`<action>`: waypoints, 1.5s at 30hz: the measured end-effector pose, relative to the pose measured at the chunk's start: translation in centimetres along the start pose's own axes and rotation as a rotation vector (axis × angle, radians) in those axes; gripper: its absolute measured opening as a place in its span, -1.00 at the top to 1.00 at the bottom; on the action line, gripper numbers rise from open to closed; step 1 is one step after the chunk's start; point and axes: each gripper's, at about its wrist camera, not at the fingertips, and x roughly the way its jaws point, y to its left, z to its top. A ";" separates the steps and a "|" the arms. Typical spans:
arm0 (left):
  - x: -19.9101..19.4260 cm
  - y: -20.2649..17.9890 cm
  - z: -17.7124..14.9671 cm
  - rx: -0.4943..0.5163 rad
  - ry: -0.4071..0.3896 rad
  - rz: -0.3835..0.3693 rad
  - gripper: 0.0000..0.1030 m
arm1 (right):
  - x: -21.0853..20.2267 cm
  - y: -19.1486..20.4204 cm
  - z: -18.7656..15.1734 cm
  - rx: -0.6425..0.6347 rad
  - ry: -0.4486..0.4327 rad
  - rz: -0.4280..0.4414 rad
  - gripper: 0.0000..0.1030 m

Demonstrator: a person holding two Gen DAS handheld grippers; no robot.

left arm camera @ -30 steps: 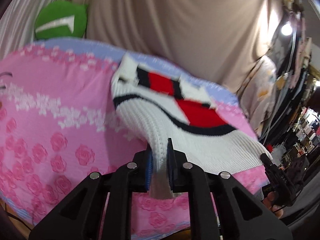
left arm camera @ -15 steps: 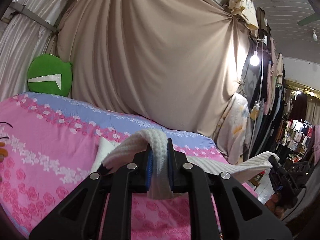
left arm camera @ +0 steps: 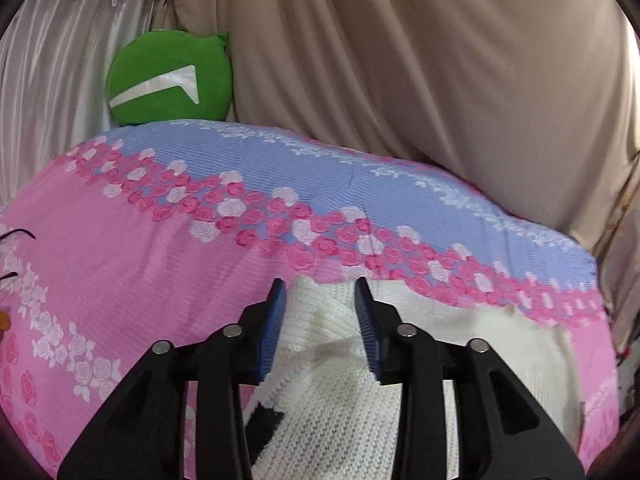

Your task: Fold small clothes

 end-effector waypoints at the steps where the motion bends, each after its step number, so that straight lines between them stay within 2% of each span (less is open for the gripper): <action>1: -1.0 0.6 -0.3 -0.003 -0.001 -0.031 0.01 | -0.6 0.1 0.2 -0.025 0.022 -0.021 0.06; 2: -1.8 0.8 -0.7 0.003 0.005 -0.052 -0.20 | -1.3 0.0 -0.2 -0.060 0.067 -0.056 0.05; 3: -2.8 1.2 -1.4 0.021 0.025 -0.081 -0.28 | -1.7 -0.2 -0.8 -0.086 0.109 -0.093 0.02; 6: -4.2 1.9 -4.6 0.070 0.121 -0.123 -0.30 | -3.4 -1.7 -4.5 -0.129 0.261 -0.224 -0.07; 8: -4.1 2.6 -7.2 0.067 0.199 -0.133 -0.30 | -4.4 -3.3 -7.2 -0.100 0.354 -0.274 -0.08; 10: -3.6 3.4 -9.8 0.045 0.278 -0.128 -0.30 | -4.9 -4.7 -9.2 -0.051 0.417 -0.289 -0.08; 13: -3.2 4.0 -11.7 0.021 0.299 -0.092 -0.28 | -4.8 -5.3 -10.7 -0.019 0.459 -0.311 -0.08; 14: -3.2 4.1 -11.9 0.015 0.294 -0.089 -0.19 | -4.7 -5.1 -10.9 -0.034 0.463 -0.329 -0.08; 15: -3.3 4.0 -11.9 0.014 0.285 -0.080 0.01 | -4.5 -4.7 -10.9 -0.054 0.470 -0.339 -0.02; 16: -3.4 4.0 -11.8 0.012 0.280 -0.076 0.21 | -4.5 -4.2 -10.7 -0.078 0.465 -0.343 0.37; 17: -3.5 4.2 -11.6 0.002 0.284 -0.087 0.72 | -4.7 -3.9 -10.5 -0.095 0.453 -0.343 0.73; 18: -3.8 4.4 -11.4 -0.018 0.285 -0.111 0.78 | -5.1 -3.5 -10.1 -0.098 0.436 -0.339 0.83; 22: -6.6 5.6 -10.5 -0.058 0.246 -0.138 0.81 | -8.9 -1.7 -7.7 -0.072 0.294 -0.239 0.86; 24: -8.0 6.1 -10.6 -0.061 0.236 -0.143 0.81 | -10.4 -1.4 -7.4 -0.085 0.265 -0.230 0.86; 26: -7.5 6.4 -11.5 -0.037 0.254 -0.094 0.81 | -10.1 -2.3 -8.4 -0.122 0.314 -0.306 0.86; 28: -5.3 7.1 -13.0 -0.063 0.337 -0.080 0.81 | -8.6 -4.7 -10.0 -0.104 0.433 -0.403 0.86; 29: -4.8 7.4 -13.6 -0.082 0.348 -0.095 0.80 | -8.1 -6.1 -10.9 -0.062 0.484 -0.443 0.85; 31: -6.0 6.7 -13.0 -0.047 0.304 -0.071 0.76 | -8.6 -5.8 -10.4 -0.048 0.463 -0.439 0.78; 34: -9.0 4.4 -10.5 0.035 0.181 -0.066 0.65 | -8.8 -2.9 -7.5 -0.169 0.359 -0.476 0.59; 35: -9.9 3.2 -9.3 0.077 0.128 -0.079 0.42 | -8.3 -2.1 -6.5 -0.201 0.339 -0.461 0.53; 36: -10.2 2.4 -8.4 0.097 0.095 -0.087 0.07 | -7.7 -1.4 -5.6 -0.223 0.319 -0.438 0.31; 37: -10.1 1.3 -7.3 0.119 0.056 -0.091 -0.10 | -6.7 -0.7 -4.6 -0.236 0.294 -0.412 0.06; 38: -9.5 0.3 -6.5 0.139 0.037 -0.093 -0.32 | -5.5 -0.2 -3.9 -0.251 0.286 -0.387 -0.03; 39: -8.5 -0.6 -5.8 0.159 0.028 -0.092 -0.34 | -4.3 0.1 -3.6 -0.265 0.291 -0.368 -0.12; 40: -7.2 -1.5 -5.1 0.175 0.035 -0.093 -0.35 | -2.8 0.3 -3.4 -0.283 0.301 -0.357 -0.22; 42: -3.2 -3.1 -4.2 0.198 0.099 -0.124 -0.41 | 0.8 0.1 -3.5 -0.309 0.351 -0.363 -0.36; 45: 2.9 -3.8 -4.0 0.182 0.222 -0.109 -0.39 | 5.9 -1.1 -4.9 -0.321 0.460 -0.408 -0.40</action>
